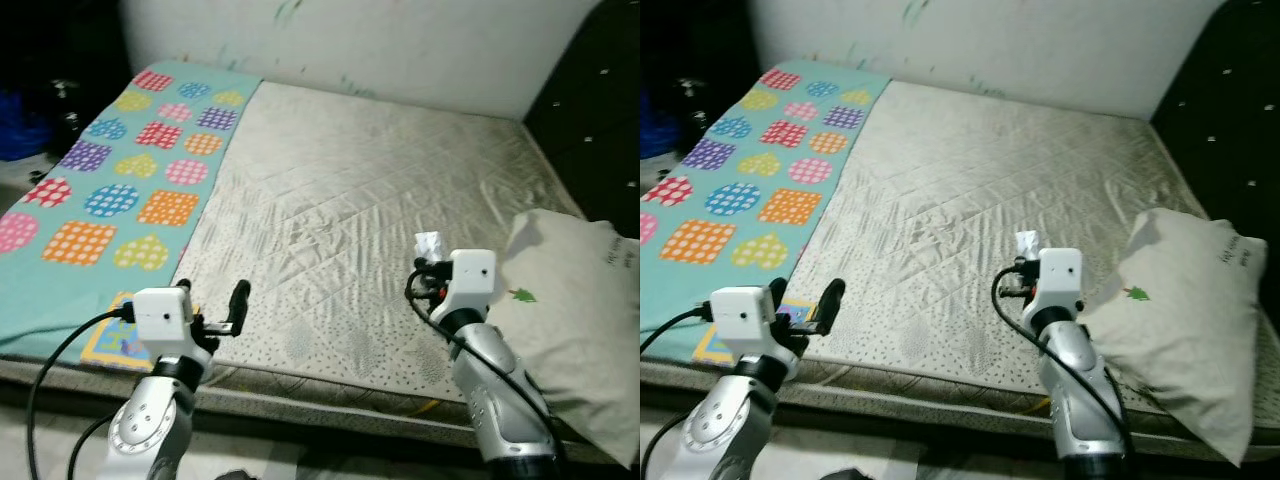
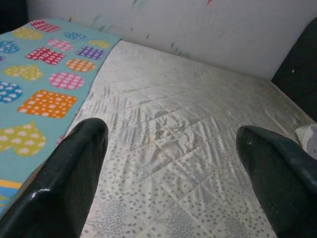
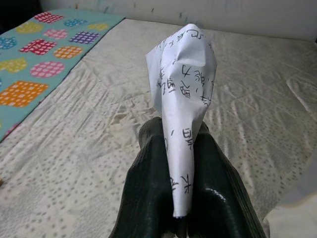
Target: Clean up the room
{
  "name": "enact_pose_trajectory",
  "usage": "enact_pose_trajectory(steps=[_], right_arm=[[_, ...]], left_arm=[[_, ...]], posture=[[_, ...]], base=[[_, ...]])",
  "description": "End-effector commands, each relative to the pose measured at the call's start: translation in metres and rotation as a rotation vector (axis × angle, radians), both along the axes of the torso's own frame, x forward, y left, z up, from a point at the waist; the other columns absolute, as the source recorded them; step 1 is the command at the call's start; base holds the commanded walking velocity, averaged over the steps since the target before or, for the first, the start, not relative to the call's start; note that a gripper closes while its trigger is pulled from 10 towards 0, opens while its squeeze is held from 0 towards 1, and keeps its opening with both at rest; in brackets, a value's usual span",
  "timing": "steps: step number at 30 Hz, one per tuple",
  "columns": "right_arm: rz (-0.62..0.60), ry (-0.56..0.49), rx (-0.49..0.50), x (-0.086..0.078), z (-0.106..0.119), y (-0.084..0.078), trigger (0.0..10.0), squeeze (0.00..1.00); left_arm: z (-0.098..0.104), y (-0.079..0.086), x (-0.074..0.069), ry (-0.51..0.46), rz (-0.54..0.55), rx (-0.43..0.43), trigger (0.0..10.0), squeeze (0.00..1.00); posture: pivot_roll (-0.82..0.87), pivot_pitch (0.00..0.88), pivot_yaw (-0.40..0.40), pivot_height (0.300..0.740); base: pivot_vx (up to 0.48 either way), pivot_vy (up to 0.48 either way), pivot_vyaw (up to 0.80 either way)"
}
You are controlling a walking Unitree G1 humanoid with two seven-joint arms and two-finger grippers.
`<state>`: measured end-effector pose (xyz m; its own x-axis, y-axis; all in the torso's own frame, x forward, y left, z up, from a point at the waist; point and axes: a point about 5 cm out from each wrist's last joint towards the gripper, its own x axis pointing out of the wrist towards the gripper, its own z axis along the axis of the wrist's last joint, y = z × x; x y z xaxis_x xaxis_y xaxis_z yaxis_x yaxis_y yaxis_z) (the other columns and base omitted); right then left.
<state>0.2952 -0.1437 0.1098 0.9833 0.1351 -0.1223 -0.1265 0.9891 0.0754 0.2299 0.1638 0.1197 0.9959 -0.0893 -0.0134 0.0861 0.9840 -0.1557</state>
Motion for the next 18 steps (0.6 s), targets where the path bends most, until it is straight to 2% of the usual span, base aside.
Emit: enact_pose_trajectory(steps=[1, 5, 9, 13, 18], right_arm=[[-0.015, 0.0, -0.01, 0.0, 0.0011, -0.0077, 10.0, 0.0], [-0.004, -0.003, -0.022, 0.0001, 0.0018, -0.0071, 10.0, 0.0], [-0.002, -0.004, -0.014, 0.0002, 0.0021, -0.0065, 10.0, 0.0], [-0.006, 0.006, -0.001, 0.0003, 0.0008, -0.007, 10.0, 0.0], [-0.002, 0.008, -0.003, 0.0003, 0.0004, -0.0069, 10.0, 0.0]], left_arm=[[0.0016, -0.0056, 0.0002, -0.002, -0.019, -0.015, 10.0, 0.0], [0.0013, -0.0054, 0.0003, -0.001, -0.017, -0.018, 10.0, 0.0], [0.0013, -0.0056, 0.0005, -0.001, -0.017, -0.02, 10.0, 0.0], [0.0015, -0.0052, 0.0008, -0.002, -0.015, -0.022, 10.0, 0.0], [0.0018, -0.005, 0.0012, -0.004, -0.017, -0.027, 10.0, 0.0]], posture=[[0.05, 0.103, -0.102, 0.74], [0.05, 0.103, -0.102, 0.74], [0.05, 0.106, -0.104, 0.74], [0.05, 0.107, -0.105, 0.74], [0.05, 0.108, -0.104, 0.74]], base=[[0.0, 0.334, 0.0], [0.0, 0.337, 0.39], [0.0, 0.336, 0.8], [0.0, 0.321, 0.0], [0.0, 0.0, 0.0]])
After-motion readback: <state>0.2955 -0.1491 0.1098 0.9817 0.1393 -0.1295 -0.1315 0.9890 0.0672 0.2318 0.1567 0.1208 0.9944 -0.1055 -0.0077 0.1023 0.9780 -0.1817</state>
